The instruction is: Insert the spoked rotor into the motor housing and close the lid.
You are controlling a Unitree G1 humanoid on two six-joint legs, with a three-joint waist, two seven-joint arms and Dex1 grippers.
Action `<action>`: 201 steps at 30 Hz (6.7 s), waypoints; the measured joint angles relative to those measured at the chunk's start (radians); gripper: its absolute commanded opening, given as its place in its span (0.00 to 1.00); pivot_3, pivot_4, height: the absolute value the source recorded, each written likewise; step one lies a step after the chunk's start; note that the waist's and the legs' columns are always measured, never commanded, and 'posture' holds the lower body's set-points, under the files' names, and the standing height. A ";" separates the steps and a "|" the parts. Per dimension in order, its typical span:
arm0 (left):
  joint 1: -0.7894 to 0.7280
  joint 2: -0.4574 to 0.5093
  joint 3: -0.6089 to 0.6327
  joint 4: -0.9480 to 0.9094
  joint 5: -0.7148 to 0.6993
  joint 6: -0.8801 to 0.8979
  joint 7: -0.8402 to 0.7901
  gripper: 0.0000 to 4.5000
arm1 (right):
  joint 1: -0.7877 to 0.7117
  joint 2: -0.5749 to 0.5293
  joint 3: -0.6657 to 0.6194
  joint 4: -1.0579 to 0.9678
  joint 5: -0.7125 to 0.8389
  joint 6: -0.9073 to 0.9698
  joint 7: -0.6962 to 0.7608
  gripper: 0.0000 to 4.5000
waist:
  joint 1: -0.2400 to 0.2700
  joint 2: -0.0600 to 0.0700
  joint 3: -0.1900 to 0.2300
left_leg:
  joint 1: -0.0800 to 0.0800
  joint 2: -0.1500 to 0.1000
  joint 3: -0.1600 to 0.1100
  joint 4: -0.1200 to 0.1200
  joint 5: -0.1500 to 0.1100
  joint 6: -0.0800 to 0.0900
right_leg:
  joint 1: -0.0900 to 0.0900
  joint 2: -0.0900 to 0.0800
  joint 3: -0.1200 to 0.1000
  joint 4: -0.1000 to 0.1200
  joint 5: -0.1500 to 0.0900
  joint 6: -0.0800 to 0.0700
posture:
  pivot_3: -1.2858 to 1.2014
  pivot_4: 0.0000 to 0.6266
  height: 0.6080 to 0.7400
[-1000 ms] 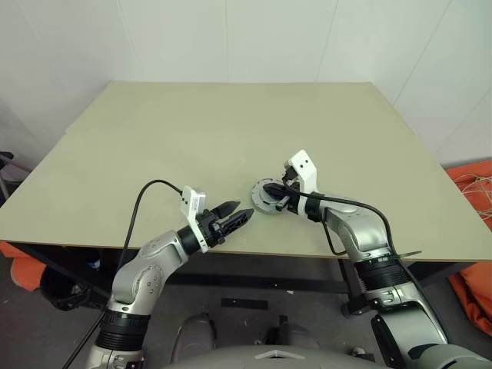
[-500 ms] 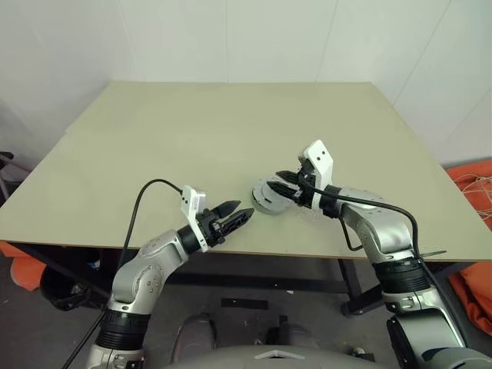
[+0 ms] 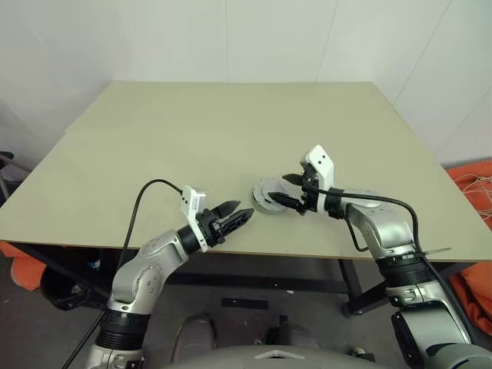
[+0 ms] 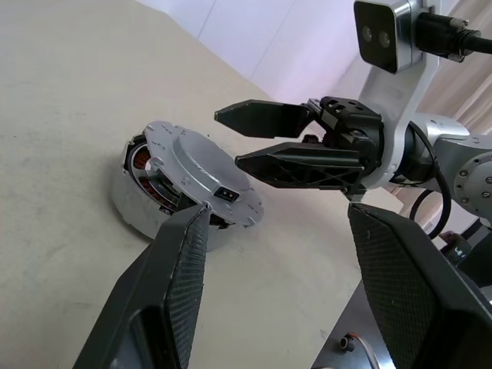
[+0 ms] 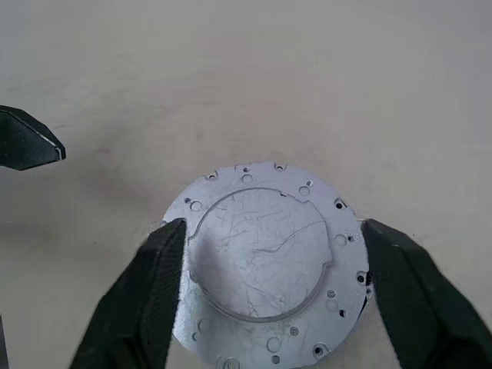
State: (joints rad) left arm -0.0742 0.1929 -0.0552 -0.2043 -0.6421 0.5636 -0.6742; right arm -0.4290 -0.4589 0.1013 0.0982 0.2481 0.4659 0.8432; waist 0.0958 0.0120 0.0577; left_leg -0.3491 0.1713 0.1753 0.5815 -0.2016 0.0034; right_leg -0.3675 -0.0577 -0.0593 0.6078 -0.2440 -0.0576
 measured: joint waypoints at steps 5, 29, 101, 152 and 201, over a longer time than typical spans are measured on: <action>-0.002 0.000 0.000 0.000 0.000 0.000 0.000 0.67 | -0.008 0.001 0.011 0.012 -0.027 -0.025 0.000 1.00 | 0.000 0.000 0.000 | 0.000 0.000 0.000 0.000 0.000 0.000 | 0.000 0.000 0.000 0.000 0.000 0.000 | 0.52 0.00 1.00; -0.002 -0.002 0.000 0.001 0.000 0.000 0.000 0.67 | -0.094 0.036 0.078 0.197 -0.077 -0.082 0.091 0.79 | 0.000 0.000 0.000 | 0.000 0.000 0.000 0.000 0.000 0.000 | 0.000 0.000 0.000 0.000 0.000 0.000 | 0.52 0.00 1.00; -0.009 -0.003 0.004 -0.005 -0.003 0.020 0.012 0.00 | -0.109 0.063 0.122 0.142 -0.160 0.004 -0.079 0.70 | -0.001 0.000 0.000 | 0.003 0.000 0.000 0.000 0.001 -0.001 | 0.003 0.000 0.000 0.001 0.000 0.000 | 0.52 0.00 1.00; -0.603 -0.141 -0.061 0.809 0.369 -0.196 -0.040 0.00 | -0.076 0.072 0.115 0.061 -0.164 0.071 -0.109 0.70 | 0.001 -0.002 -0.001 | 0.001 0.000 -0.001 0.000 0.001 -0.001 | 0.002 0.000 0.000 0.000 0.000 -0.001 | 0.52 0.00 1.00; -0.584 -0.161 -0.073 0.736 0.389 -0.096 -0.106 0.00 | 0.037 -0.036 0.098 -0.233 -0.129 0.284 -0.034 0.99 | 0.002 -0.002 -0.001 | 0.001 -0.001 0.000 -0.003 -0.001 0.002 | 0.001 -0.001 0.000 -0.002 -0.002 -0.003 | 0.52 0.00 1.00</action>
State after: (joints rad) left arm -0.6579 0.0323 -0.1286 0.5319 -0.2530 0.4679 -0.7800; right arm -0.3917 -0.4948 0.1998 -0.1353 0.1187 0.7496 0.8094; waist 0.0978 0.0101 0.0565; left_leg -0.3485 0.1708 0.1748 0.5781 -0.2031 0.0056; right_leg -0.3662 -0.0583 -0.0596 0.6055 -0.2458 -0.0603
